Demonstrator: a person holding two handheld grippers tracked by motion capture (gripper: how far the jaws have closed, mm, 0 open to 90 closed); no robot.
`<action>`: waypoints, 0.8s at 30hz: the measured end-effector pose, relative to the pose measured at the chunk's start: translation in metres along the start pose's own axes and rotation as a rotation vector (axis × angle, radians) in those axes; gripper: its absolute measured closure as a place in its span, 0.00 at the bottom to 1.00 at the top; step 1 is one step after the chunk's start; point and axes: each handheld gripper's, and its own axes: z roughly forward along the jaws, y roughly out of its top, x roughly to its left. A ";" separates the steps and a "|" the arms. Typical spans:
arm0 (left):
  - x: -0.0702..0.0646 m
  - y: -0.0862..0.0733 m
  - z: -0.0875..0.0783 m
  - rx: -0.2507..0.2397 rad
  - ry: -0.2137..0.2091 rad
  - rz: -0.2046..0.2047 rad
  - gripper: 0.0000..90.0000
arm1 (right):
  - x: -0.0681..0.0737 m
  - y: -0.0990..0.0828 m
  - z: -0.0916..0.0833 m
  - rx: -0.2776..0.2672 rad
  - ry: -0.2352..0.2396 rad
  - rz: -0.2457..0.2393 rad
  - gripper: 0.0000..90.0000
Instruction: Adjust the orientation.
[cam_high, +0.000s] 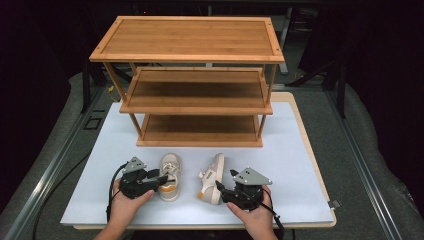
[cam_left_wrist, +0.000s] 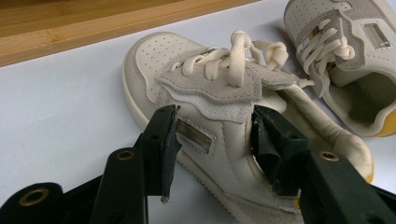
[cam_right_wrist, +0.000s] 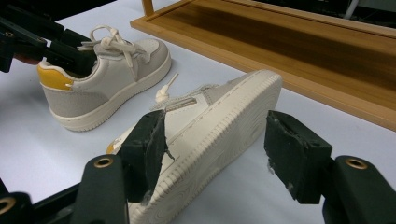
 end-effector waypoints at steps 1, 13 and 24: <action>0.000 0.000 0.000 0.000 0.000 -0.002 0.57 | 0.000 0.000 0.000 0.003 0.003 -0.005 0.42; 0.001 -0.001 0.000 -0.002 -0.005 -0.003 0.56 | -0.003 -0.006 0.010 0.054 0.014 -0.014 0.40; 0.002 -0.001 0.000 -0.001 -0.015 -0.009 0.56 | -0.009 -0.010 0.004 0.052 0.015 0.017 0.42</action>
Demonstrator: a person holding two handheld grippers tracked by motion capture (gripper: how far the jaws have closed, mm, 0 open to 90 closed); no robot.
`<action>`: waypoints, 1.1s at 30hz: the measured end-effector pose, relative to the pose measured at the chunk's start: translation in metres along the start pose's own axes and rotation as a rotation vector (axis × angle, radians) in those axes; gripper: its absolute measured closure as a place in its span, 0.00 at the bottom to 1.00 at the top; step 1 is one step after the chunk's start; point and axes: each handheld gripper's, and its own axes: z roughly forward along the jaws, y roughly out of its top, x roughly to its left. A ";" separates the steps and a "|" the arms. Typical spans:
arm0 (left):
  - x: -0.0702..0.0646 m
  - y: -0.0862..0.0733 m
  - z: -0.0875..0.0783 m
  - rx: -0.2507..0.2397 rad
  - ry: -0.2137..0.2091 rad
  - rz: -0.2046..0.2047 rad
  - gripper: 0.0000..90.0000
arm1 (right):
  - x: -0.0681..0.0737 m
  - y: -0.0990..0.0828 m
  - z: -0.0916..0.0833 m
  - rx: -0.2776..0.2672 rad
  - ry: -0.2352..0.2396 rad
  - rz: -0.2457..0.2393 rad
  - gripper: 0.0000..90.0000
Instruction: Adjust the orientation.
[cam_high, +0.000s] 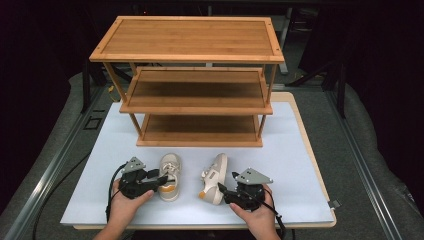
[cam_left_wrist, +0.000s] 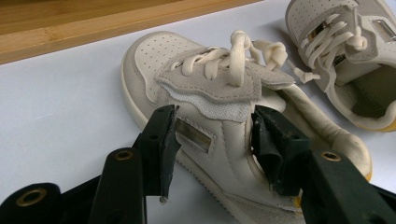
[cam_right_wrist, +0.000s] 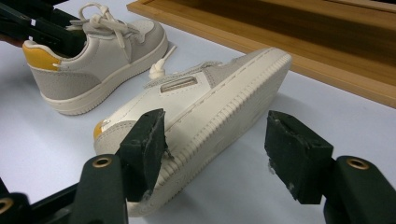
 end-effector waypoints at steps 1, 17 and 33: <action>0.000 0.000 0.000 0.002 -0.002 -0.001 0.56 | -0.001 0.000 -0.001 -0.001 0.004 -0.002 0.43; 0.001 0.001 0.000 0.004 -0.005 -0.007 0.55 | -0.021 -0.018 -0.019 0.113 -0.107 0.069 0.54; -0.001 0.000 -0.001 -0.010 0.007 -0.021 0.57 | -0.015 -0.008 -0.034 -0.007 -0.162 0.107 0.50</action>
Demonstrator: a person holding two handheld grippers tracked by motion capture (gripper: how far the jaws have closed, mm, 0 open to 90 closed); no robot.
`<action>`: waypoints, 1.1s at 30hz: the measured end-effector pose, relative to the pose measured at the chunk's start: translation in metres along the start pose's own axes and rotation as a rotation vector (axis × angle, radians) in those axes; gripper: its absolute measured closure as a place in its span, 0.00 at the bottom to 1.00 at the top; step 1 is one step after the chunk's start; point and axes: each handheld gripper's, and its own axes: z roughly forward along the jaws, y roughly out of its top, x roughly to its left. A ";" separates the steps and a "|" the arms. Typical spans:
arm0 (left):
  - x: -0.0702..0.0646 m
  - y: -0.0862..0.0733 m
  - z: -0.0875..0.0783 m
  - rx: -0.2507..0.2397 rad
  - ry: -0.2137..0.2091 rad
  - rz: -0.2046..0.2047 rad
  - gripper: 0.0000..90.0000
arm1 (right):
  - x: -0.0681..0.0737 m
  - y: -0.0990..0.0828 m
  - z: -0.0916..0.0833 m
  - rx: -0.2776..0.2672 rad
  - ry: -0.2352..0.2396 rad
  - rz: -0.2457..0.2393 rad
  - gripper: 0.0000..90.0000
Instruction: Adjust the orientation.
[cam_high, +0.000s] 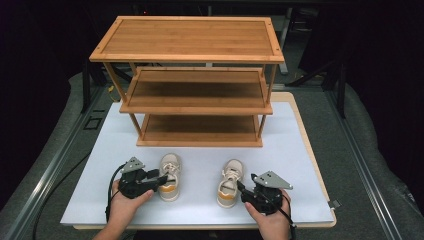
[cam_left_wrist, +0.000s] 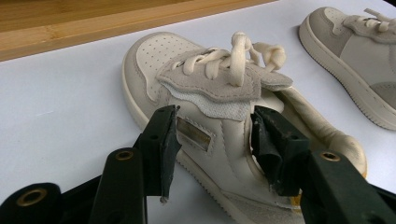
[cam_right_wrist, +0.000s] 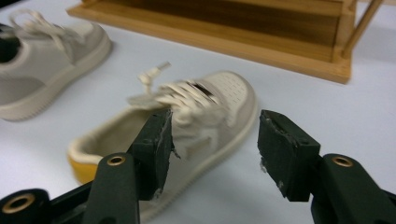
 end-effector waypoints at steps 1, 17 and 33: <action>0.000 0.000 0.000 0.002 0.003 -0.002 0.57 | 0.002 0.000 0.001 -0.002 0.014 0.010 0.50; -0.001 0.002 0.005 -0.002 0.017 -0.019 0.62 | 0.002 -0.007 0.031 0.096 0.069 0.102 0.58; -0.013 0.006 0.016 -0.007 -0.015 -0.022 0.64 | 0.000 -0.002 0.039 0.088 0.109 0.068 0.62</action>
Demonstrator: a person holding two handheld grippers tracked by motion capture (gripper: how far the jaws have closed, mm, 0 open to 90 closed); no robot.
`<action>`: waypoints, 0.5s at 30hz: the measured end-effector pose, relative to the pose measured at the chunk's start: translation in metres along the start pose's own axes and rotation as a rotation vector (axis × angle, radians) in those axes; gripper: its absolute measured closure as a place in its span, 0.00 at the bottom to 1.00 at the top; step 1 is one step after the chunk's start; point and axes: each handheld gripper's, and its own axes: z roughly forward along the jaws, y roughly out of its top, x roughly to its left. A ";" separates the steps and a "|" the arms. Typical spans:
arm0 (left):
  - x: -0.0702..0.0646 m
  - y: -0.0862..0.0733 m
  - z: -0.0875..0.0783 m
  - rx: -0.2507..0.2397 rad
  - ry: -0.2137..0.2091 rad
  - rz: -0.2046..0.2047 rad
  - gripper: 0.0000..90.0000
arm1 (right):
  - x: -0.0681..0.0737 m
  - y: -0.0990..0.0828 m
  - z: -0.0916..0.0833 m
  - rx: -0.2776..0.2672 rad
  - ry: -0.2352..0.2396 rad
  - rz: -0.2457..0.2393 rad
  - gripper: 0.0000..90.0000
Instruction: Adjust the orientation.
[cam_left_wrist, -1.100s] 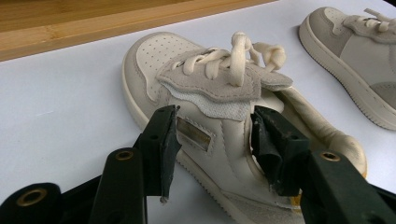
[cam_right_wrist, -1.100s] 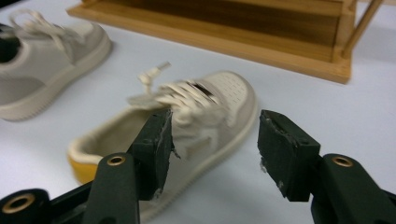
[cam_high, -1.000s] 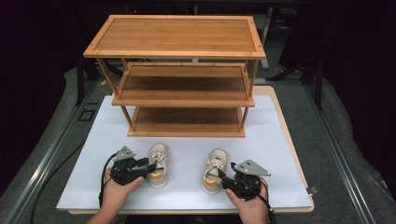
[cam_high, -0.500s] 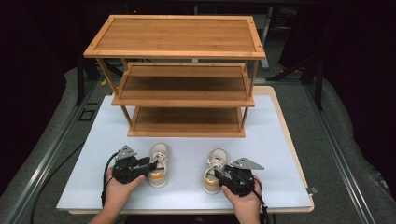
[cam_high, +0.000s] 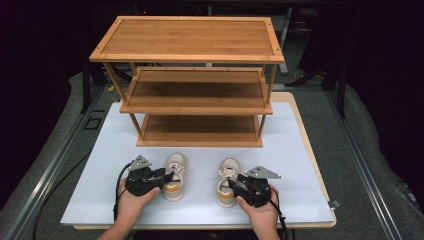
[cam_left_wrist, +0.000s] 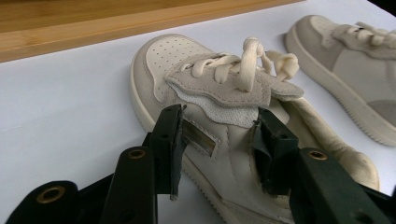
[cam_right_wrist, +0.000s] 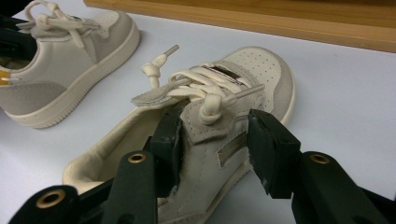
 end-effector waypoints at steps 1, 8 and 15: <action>-0.003 0.000 0.001 0.005 -0.005 0.006 0.64 | 0.000 0.000 0.001 -0.001 0.011 -0.001 0.62; -0.021 0.000 0.011 -0.007 -0.012 -0.009 0.64 | 0.008 0.010 0.017 0.024 0.093 -0.053 0.62; -0.033 0.002 0.018 -0.007 -0.020 0.006 0.63 | 0.022 0.015 0.032 0.023 0.142 -0.064 0.62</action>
